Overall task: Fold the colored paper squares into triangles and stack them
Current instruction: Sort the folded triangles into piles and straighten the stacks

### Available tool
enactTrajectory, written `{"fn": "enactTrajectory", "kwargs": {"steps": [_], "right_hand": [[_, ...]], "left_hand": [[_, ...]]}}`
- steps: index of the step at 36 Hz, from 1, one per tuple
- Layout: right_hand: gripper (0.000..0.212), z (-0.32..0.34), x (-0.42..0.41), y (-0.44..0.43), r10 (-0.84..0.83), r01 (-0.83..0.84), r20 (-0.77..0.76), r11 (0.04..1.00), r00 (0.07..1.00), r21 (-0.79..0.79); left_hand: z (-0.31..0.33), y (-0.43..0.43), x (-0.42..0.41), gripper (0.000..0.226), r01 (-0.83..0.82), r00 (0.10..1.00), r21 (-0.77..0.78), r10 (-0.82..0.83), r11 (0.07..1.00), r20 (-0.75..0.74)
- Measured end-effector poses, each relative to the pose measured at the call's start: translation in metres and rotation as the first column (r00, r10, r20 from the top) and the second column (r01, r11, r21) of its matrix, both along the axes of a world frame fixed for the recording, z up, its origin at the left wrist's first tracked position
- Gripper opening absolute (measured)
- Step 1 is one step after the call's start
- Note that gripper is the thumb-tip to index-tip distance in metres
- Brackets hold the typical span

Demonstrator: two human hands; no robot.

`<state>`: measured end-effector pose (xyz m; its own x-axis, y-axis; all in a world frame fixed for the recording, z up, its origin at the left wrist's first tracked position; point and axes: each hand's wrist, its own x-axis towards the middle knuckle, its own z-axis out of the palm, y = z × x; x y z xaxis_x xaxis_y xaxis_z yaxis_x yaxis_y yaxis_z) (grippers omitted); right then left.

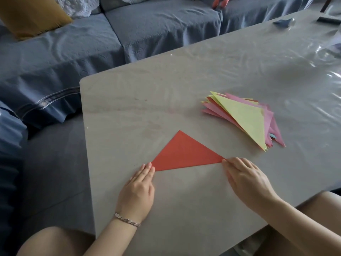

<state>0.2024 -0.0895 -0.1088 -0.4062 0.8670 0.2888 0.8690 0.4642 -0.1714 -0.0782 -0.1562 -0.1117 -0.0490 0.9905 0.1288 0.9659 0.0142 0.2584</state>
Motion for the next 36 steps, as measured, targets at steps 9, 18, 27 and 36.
{"fn": "enactTrajectory", "kwargs": {"steps": [9, 18, 27, 36], "right_hand": [[0.016, 0.015, -0.005, 0.002, -0.104, 0.106, 0.031, 0.989, 0.994, -0.099], [0.06, 0.05, -0.057, 0.037, -0.16, 0.197, 0.117, 0.845, 0.98, -0.496], [0.056, 0.048, -0.088, 0.058, -0.217, 0.307, 0.217, 0.675, 0.952, -0.67], [0.01, 0.049, -0.04, 0.054, -0.267, -0.003, -0.4, 0.829, 0.877, -0.559]], "left_hand": [[0.0, -0.004, -0.017, 0.048, -0.058, 0.998, 0.036, 0.06, 0.998, -0.035], [0.015, 0.0, -0.008, 0.045, -0.085, 0.995, -0.026, 0.084, 0.996, -0.047], [0.029, 0.01, -0.003, 0.038, -0.086, 0.994, -0.076, 0.081, 0.993, -0.071], [0.049, 0.033, 0.025, 0.036, 0.007, 1.0, 0.026, -0.006, 1.0, -0.022]]}}
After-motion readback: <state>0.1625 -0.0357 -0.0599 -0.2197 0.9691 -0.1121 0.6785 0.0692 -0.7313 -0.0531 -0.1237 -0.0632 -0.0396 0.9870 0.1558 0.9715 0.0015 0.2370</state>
